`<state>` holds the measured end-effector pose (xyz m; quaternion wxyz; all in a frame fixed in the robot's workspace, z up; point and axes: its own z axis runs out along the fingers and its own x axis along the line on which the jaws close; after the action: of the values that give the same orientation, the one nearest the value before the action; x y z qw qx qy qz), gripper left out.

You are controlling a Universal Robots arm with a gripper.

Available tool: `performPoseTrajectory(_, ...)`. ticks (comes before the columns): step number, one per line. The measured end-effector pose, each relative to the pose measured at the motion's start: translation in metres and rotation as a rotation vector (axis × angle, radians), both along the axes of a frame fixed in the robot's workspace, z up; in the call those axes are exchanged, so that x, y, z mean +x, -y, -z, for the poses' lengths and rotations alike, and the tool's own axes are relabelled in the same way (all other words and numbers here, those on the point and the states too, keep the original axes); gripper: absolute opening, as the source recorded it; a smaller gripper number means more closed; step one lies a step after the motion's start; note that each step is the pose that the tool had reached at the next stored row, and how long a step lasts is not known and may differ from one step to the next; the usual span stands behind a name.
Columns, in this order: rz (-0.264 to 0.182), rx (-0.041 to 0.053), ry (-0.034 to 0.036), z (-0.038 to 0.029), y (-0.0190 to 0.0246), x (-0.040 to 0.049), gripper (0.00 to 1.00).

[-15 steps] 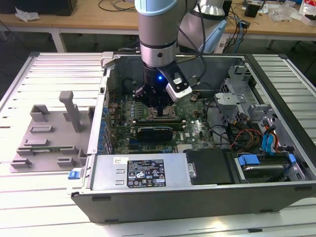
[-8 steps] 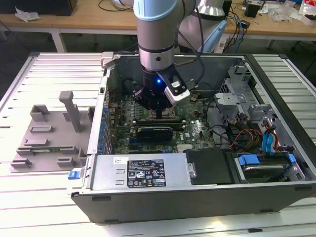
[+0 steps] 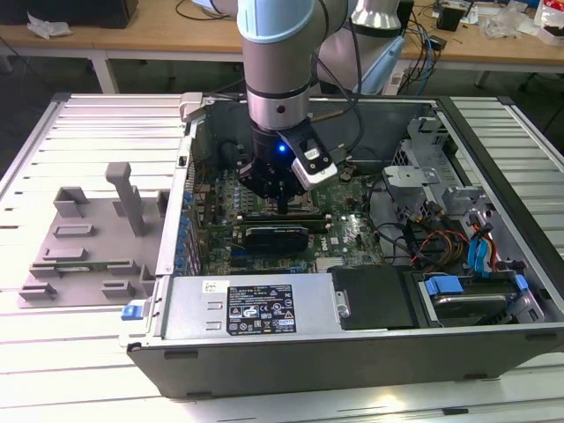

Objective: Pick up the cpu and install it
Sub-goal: 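Install the second cpu locking lever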

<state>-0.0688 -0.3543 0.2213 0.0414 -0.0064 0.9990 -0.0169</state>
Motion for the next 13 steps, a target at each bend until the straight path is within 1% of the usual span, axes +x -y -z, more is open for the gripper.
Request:
performPoseTrajectory(1,0.000,-0.0003,-0.0001,0.0000,0.0000,-0.0030,0.11)
performPoseTrajectory(2,0.000,0.0025,0.0000,0.0002,0.0001,-0.0041,0.11)
performPoseTrajectory(3,0.000,0.0113,0.0012,0.0003,0.0000,-0.0055,0.11)
performPoseTrajectory(4,0.000,0.0262,0.0038,0.0004,0.0000,-0.0080,0.11)
performPoseTrajectory(6,0.000,0.0347,0.0045,0.0007,0.0001,-0.0097,0.11)
performPoseTrajectory(7,0.000,0.0388,0.0047,0.0010,0.0001,-0.0119,0.11)
performPoseTrajectory(13,0.000,0.0398,0.0049,0.0014,0.0002,-0.0130,0.11)
